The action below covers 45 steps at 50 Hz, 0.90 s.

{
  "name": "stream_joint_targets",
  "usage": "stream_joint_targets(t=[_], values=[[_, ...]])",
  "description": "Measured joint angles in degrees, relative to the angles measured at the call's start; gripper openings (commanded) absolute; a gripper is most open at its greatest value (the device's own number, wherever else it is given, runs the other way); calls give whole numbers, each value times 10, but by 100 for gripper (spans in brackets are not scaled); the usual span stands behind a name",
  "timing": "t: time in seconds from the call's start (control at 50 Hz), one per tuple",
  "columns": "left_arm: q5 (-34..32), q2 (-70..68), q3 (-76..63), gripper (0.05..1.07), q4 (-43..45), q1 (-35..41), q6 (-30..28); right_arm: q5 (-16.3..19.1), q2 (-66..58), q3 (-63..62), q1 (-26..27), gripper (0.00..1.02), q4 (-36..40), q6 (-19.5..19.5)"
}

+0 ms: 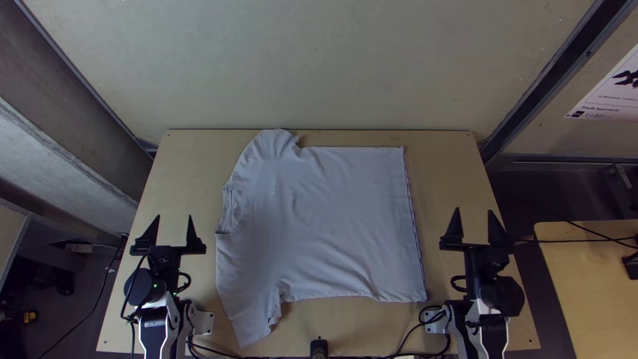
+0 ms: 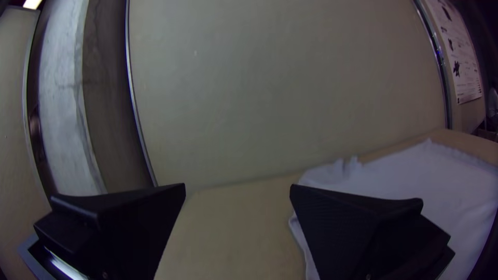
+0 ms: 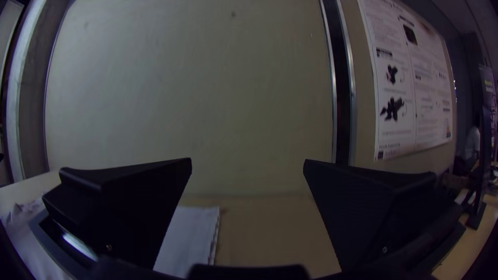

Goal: Fold the t-shirt

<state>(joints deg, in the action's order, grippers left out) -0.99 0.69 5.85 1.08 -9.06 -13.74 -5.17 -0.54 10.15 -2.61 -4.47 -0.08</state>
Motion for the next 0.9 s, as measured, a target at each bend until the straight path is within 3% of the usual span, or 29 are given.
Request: stream_joint_targets(t=[0.36,0.9], values=[[0,64,73,102,113,40,-13,0,-92,85,-17,99,-97,-34],[1,371,371,102,135,52,5,0,-385,316,-30,99,-134,-34]])
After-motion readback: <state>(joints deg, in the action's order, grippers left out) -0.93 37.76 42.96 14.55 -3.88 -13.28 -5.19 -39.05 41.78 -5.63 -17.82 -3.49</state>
